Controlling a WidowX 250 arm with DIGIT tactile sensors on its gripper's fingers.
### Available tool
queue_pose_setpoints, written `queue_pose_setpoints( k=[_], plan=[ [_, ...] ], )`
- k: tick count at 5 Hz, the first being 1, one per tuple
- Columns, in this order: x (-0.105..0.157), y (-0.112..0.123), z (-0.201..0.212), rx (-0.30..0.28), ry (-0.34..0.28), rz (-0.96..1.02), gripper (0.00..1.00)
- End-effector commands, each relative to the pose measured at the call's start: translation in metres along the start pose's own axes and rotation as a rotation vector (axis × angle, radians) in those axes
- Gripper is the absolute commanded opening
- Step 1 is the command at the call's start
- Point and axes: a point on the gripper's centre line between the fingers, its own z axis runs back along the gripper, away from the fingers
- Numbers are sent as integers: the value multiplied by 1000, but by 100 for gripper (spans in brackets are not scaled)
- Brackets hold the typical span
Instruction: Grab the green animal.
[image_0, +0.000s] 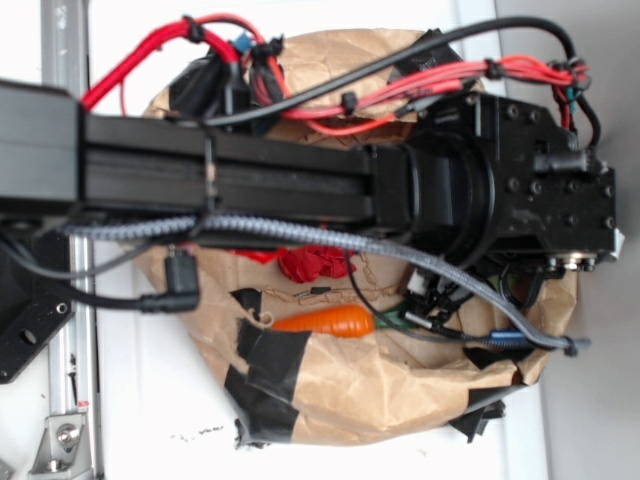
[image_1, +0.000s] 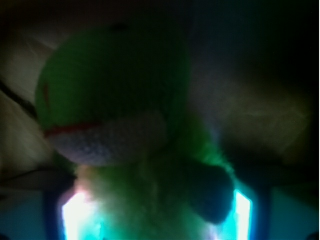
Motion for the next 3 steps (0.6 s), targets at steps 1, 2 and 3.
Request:
queue_pose_setpoints(
  k=[1,2,3],
  plan=[
    [-21,-5,72,118,-119,48,0],
    [-53,-20,101,108,-116,96,0],
    [-75,-47,110,40,57,166,0]
  ],
)
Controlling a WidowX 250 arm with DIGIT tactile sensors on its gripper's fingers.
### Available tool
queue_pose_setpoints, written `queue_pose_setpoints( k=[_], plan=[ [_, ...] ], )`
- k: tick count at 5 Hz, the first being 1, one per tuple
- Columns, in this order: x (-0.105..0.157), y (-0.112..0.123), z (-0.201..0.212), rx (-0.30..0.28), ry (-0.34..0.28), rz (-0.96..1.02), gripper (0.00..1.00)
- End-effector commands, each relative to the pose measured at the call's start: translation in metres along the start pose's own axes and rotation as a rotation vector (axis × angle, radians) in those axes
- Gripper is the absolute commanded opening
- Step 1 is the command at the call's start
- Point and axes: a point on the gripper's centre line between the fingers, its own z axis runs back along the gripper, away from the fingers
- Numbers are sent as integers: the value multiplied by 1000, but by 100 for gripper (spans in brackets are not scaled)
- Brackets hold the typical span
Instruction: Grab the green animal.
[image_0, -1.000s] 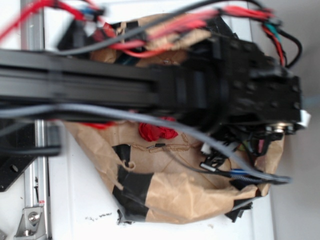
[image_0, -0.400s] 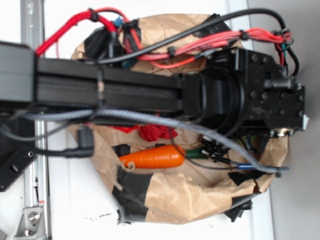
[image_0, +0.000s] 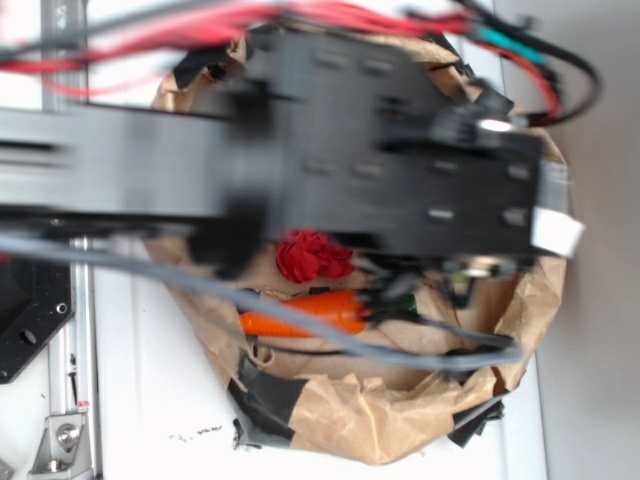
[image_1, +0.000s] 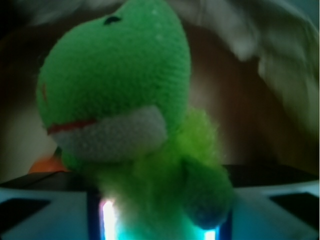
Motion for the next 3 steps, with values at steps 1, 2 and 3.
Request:
queue_pose_setpoints(
  k=[1,2,3],
  plan=[
    [-35,-43,21,-87,85,327,0],
    [-33,-45,18,-126,11,431,0],
    [-29,-41,15,-163,23,446,0]
  ],
)
